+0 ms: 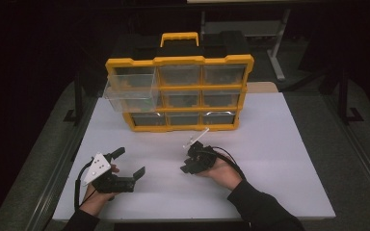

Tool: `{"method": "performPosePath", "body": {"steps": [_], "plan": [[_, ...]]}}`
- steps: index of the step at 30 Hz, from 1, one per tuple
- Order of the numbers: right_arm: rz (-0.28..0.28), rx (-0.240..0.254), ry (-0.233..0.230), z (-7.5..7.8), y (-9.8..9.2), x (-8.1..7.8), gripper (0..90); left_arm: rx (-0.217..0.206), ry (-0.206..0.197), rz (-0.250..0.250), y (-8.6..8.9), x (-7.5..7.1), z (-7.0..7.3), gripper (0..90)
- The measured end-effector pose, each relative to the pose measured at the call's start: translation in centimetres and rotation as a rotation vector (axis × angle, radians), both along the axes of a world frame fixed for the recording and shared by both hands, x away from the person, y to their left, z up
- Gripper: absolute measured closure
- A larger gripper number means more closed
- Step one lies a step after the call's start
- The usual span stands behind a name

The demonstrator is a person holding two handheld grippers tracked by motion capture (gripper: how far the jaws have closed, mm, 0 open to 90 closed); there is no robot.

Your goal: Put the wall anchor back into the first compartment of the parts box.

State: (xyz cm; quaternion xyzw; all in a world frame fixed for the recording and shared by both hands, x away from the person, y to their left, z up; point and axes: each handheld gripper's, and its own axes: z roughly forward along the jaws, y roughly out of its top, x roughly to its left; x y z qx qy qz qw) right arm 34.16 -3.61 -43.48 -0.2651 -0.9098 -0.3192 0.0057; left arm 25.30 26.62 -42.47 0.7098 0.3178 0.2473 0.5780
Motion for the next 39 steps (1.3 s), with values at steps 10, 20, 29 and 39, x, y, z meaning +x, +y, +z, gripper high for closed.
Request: {"method": "performPosePath", "body": {"steps": [10, 20, 29, 39], "plan": [[-0.002, -0.011, 0.005, -0.17, 0.24, -0.04, 70.3, 0.002, -0.001, -0.001, -0.02, 0.02, -0.03, 0.0], [0.013, -0.033, -0.021, -0.25, 0.33, -0.15, 77.9, -0.003, 0.0, 0.0, -0.07, -0.03, 0.0, 0.0], [0.004, -0.048, -0.032, -0.23, 0.37, -0.16, 83.3, -0.003, -0.001, 0.0, -0.08, -0.03, 0.03, 0.0], [0.016, -0.047, -0.029, -0.11, 0.36, -0.06, 83.9, 0.0, -0.002, -0.002, -0.12, -0.02, 0.03, 0.0]]}}
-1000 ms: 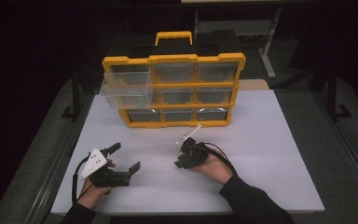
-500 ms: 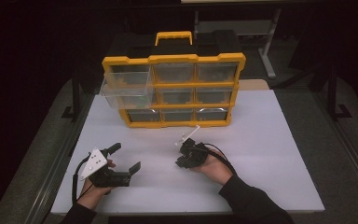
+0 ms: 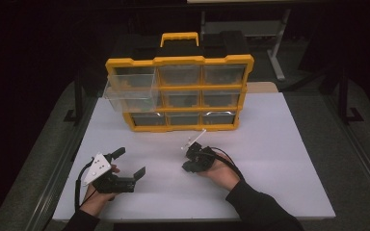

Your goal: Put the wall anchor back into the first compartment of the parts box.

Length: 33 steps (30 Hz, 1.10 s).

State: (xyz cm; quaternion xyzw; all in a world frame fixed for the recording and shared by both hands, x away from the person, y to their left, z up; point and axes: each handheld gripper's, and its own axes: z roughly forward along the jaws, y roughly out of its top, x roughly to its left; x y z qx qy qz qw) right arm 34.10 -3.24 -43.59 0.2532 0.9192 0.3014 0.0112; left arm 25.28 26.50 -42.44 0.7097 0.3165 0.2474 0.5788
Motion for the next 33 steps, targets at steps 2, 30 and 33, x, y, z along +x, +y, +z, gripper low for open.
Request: {"method": "performPosePath", "body": {"steps": [2, 30, 33], "plan": [[0.001, 0.006, -0.003, 0.2, -0.2, 0.1, 83.9, -0.001, 0.002, -0.002, 0.0, 0.0, 0.0, 0.0], [0.038, 0.039, 0.004, 4.4, -0.1, 0.9, 83.8, 0.008, 0.002, -0.007, -0.1, 0.0, 0.0, 0.0], [0.048, 0.042, -0.004, 4.7, 0.0, 1.0, 83.8, 0.012, 0.006, -0.01, -0.1, 0.0, -0.1, 0.0]]}}
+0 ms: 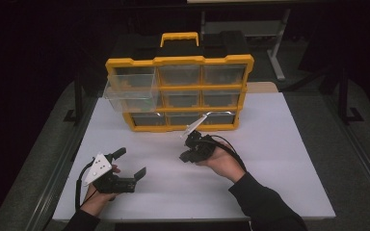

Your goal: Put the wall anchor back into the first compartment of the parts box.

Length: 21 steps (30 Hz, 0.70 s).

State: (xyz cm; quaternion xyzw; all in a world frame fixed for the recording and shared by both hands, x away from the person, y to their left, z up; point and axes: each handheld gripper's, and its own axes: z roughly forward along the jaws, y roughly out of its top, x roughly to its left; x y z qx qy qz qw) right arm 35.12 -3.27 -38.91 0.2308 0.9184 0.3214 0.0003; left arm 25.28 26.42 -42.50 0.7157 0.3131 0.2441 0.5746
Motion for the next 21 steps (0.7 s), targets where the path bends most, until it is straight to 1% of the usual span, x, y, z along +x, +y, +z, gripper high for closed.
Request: {"method": "performPosePath", "body": {"steps": [4, 5, 6, 7, 9, 10, 15, 21], "plan": [[0.008, 0.012, -0.01, 0.6, 0.1, 0.1, 83.8, -0.003, 0.0, 0.0, 0.0, 0.0, 0.0, 0.0], [0.016, 0.012, -0.019, 0.7, 0.1, 0.2, 83.8, -0.003, 0.002, 0.001, 0.0, 0.0, 0.0, 0.0], [0.015, 0.014, -0.015, 0.9, 0.1, 0.2, 83.8, -0.003, 0.002, 0.001, 0.0, 0.0, 0.0, 0.0], [0.021, 0.02, -0.029, 1.0, 0.1, 0.4, 83.8, -0.003, 0.002, 0.001, 0.0, 0.0, 0.0, 0.0], [0.019, 0.019, -0.019, 1.4, 0.2, 0.4, 83.8, -0.003, 0.0, 0.0, 0.0, 0.0, 0.0, 0.0], [0.026, 0.021, -0.03, 1.5, 0.1, 0.5, 83.8, -0.005, 0.0, 0.001, 0.0, 0.0, 0.0, 0.0], [0.015, 0.036, -0.021, 2.4, -0.2, 0.6, 83.8, -0.006, 0.0, 0.001, 0.0, 0.0, 0.0, 0.0], [0.019, 0.045, -0.027, 3.4, -0.3, 0.8, 83.8, -0.003, 0.001, 0.001, 0.0, 0.0, 0.0, 0.0]]}}
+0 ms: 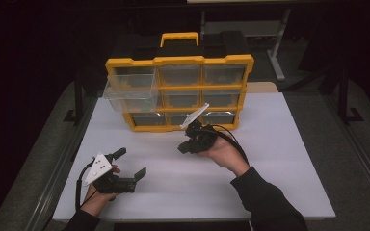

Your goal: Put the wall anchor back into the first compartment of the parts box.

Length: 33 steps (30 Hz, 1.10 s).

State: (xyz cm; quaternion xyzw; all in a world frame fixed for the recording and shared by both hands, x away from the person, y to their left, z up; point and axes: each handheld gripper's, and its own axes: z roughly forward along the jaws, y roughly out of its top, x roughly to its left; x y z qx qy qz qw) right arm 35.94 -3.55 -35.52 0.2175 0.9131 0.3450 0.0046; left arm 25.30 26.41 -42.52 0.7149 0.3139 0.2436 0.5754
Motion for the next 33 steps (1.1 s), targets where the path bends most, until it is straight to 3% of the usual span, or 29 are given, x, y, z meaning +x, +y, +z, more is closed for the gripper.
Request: {"method": "performPosePath", "body": {"steps": [12, 16, 31, 33], "plan": [[0.023, 0.016, -0.053, 1.9, 0.1, 0.4, 83.8, -0.005, 0.0, 0.002, 0.0, 0.0, 0.0, 0.0], [0.015, 0.03, -0.037, 2.6, 0.3, 0.4, 83.8, -0.006, 0.004, 0.005, 0.0, 0.0, 0.0, 0.0], [0.051, 0.032, -0.078, 5.6, 0.8, 1.2, 83.8, -0.003, -0.002, 0.0, -0.1, 0.0, 0.0, 0.0], [0.045, 0.03, -0.066, 6.0, 1.0, 1.1, 83.8, -0.005, -0.001, -0.001, -0.1, 0.0, 0.0, 0.0]]}}
